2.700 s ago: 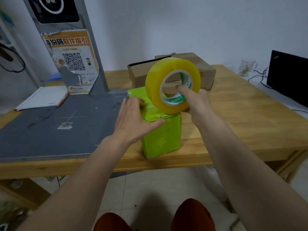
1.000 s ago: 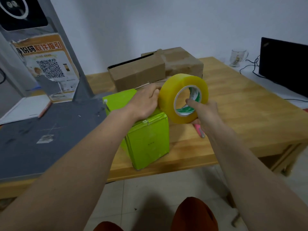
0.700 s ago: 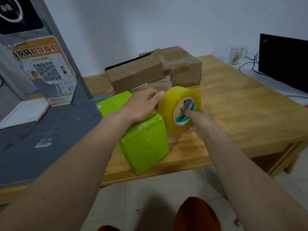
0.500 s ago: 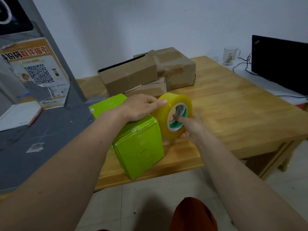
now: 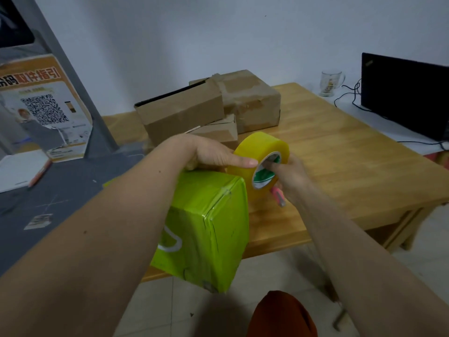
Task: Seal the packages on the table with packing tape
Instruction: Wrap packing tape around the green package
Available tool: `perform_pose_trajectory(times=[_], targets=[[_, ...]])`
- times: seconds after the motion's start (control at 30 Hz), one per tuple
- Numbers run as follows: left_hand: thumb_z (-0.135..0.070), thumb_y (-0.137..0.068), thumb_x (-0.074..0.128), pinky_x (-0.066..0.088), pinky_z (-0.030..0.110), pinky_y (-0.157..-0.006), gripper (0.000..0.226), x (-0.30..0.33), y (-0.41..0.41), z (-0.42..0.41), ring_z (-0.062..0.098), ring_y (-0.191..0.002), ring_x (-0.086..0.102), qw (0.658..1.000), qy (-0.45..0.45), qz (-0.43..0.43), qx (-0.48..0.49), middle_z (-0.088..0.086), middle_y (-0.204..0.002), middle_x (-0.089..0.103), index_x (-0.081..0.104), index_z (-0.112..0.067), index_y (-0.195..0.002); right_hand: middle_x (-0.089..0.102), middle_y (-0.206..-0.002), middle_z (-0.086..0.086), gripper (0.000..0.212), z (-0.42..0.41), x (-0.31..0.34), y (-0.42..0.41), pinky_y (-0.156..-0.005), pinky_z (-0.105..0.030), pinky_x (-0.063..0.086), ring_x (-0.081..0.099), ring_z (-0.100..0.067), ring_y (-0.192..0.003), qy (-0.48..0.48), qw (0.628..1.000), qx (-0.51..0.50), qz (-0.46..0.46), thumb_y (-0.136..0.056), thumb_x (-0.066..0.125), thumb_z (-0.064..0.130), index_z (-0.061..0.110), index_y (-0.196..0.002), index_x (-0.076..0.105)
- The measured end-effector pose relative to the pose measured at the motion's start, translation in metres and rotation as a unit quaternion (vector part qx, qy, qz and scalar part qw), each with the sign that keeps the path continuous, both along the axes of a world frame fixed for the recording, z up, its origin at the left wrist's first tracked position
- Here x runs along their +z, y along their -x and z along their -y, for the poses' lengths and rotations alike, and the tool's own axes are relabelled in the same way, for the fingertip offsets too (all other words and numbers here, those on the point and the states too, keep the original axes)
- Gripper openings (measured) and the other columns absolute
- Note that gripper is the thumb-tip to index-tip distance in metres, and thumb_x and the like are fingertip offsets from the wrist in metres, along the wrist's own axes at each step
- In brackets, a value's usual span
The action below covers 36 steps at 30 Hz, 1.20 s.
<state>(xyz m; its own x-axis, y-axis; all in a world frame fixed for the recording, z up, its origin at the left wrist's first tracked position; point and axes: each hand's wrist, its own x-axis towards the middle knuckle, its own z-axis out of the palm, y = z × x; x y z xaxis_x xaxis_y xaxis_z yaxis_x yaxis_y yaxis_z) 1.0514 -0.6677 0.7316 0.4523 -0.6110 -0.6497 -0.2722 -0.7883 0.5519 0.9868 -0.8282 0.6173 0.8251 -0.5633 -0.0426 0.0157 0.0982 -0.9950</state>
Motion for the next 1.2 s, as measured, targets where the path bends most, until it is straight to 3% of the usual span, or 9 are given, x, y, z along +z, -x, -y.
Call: perform_pose_trajectory(times=[0.17, 0.33, 0.4, 0.47, 0.57, 0.8, 0.93, 1.07, 1.2], targets=[[-0.056, -0.056, 0.073, 0.056, 0.042, -0.087, 0.083, -0.009, -0.005, -0.007, 0.025, -0.084, 0.072, 0.992, 0.098, -0.025, 0.074, 0.014, -0.114, 0.071, 0.056, -0.026, -0.131, 0.067, -0.106, -0.016, 0.03, 0.002, 0.015, -0.005, -0.095, -0.047, 0.051, 0.064, -0.031, -0.104, 0.013, 0.999, 0.033, -0.005, -0.084, 0.061, -0.012, 0.003, -0.11, 0.061], [-0.057, -0.044, 0.077, 0.052, 0.036, -0.076, 0.077, -0.008, 0.004, -0.012, 0.026, -0.072, 0.063, 0.983, 0.141, -0.008, 0.115, 0.027, -0.118, 0.065, 0.063, -0.031, -0.115, 0.068, -0.103, -0.012, 0.044, 0.02, 0.008, 0.006, -0.083, -0.04, 0.051, 0.063, -0.027, -0.097, 0.01, 0.998, 0.054, -0.014, -0.079, 0.045, -0.018, 0.006, -0.109, 0.065], [-0.055, -0.049, 0.075, 0.05, 0.033, -0.071, 0.065, -0.008, 0.007, -0.013, 0.024, -0.07, 0.061, 0.979, 0.159, -0.003, 0.13, 0.027, -0.113, 0.067, 0.064, -0.03, -0.109, 0.065, -0.118, -0.015, 0.037, 0.019, -0.008, 0.002, -0.089, -0.038, 0.05, 0.061, -0.029, -0.107, 0.137, 0.98, -0.006, -0.144, -0.092, 0.049, 0.001, 0.004, -0.128, 0.058], [-0.053, -0.051, 0.075, 0.05, 0.03, -0.069, 0.06, -0.008, 0.01, -0.015, 0.02, -0.067, 0.061, 0.975, 0.173, 0.005, 0.142, 0.023, -0.106, 0.069, 0.065, -0.029, -0.106, 0.064, -0.118, -0.019, 0.043, 0.011, -0.023, 0.001, -0.083, -0.034, 0.048, 0.061, -0.03, -0.103, 0.313, 0.91, -0.002, -0.273, -0.093, 0.061, 0.03, 0.005, -0.128, 0.057], [-0.055, -0.047, 0.076, 0.053, 0.035, -0.077, 0.065, -0.008, 0.016, -0.019, 0.02, -0.071, 0.064, 0.971, 0.175, 0.023, 0.161, 0.015, -0.101, 0.074, 0.067, -0.028, -0.105, 0.058, -0.121, -0.02, 0.046, -0.005, -0.033, 0.003, -0.091, -0.036, 0.04, 0.051, -0.036, -0.116, 0.451, 0.846, -0.006, -0.285, -0.088, 0.068, 0.038, 0.004, -0.118, 0.058], [-0.031, -0.081, 0.075, 0.058, 0.03, -0.084, 0.046, -0.011, 0.021, -0.025, 0.024, -0.097, 0.07, 0.924, 0.279, 0.038, 0.259, 0.01, -0.108, 0.072, 0.064, -0.015, -0.122, 0.064, -0.111, -0.021, 0.022, -0.009, -0.014, 0.012, -0.073, -0.033, 0.04, 0.06, -0.037, -0.105, 0.427, 0.853, 0.02, -0.298, -0.097, 0.051, 0.016, 0.004, -0.111, 0.063], [-0.02, -0.085, 0.073, 0.06, 0.025, -0.071, 0.025, -0.009, 0.02, -0.027, 0.018, -0.077, 0.073, 0.893, 0.339, 0.004, 0.297, 0.009, -0.097, 0.072, 0.063, -0.016, -0.108, 0.055, -0.08, 0.002, 0.016, -0.001, -0.006, 0.033, -0.054, -0.028, 0.032, 0.051, -0.017, -0.07, 0.385, 0.892, -0.027, -0.234, -0.099, 0.052, 0.023, 0.014, -0.11, 0.061], [-0.02, -0.086, 0.072, 0.058, 0.018, -0.058, 0.016, -0.006, 0.02, -0.029, 0.013, -0.059, 0.071, 0.891, 0.343, -0.014, 0.296, 0.005, -0.077, 0.073, 0.062, -0.02, -0.098, 0.055, -0.074, 0.005, 0.013, 0.003, -0.004, 0.054, -0.053, -0.028, 0.032, 0.049, -0.013, -0.065, 0.371, 0.924, -0.02, -0.086, -0.101, 0.049, 0.023, 0.018, -0.106, 0.06], [-0.021, -0.08, 0.077, 0.06, 0.022, -0.067, 0.031, -0.006, 0.018, -0.032, 0.019, -0.073, 0.073, 0.878, 0.357, -0.031, 0.317, 0.01, -0.094, 0.074, 0.066, -0.019, -0.109, 0.067, -0.089, 0.001, 0.023, -0.001, -0.002, 0.067, -0.068, -0.027, 0.042, 0.06, -0.014, -0.075, 0.276, 0.961, 0.007, 0.021, -0.099, 0.042, -0.001, 0.021, -0.095, 0.051]])
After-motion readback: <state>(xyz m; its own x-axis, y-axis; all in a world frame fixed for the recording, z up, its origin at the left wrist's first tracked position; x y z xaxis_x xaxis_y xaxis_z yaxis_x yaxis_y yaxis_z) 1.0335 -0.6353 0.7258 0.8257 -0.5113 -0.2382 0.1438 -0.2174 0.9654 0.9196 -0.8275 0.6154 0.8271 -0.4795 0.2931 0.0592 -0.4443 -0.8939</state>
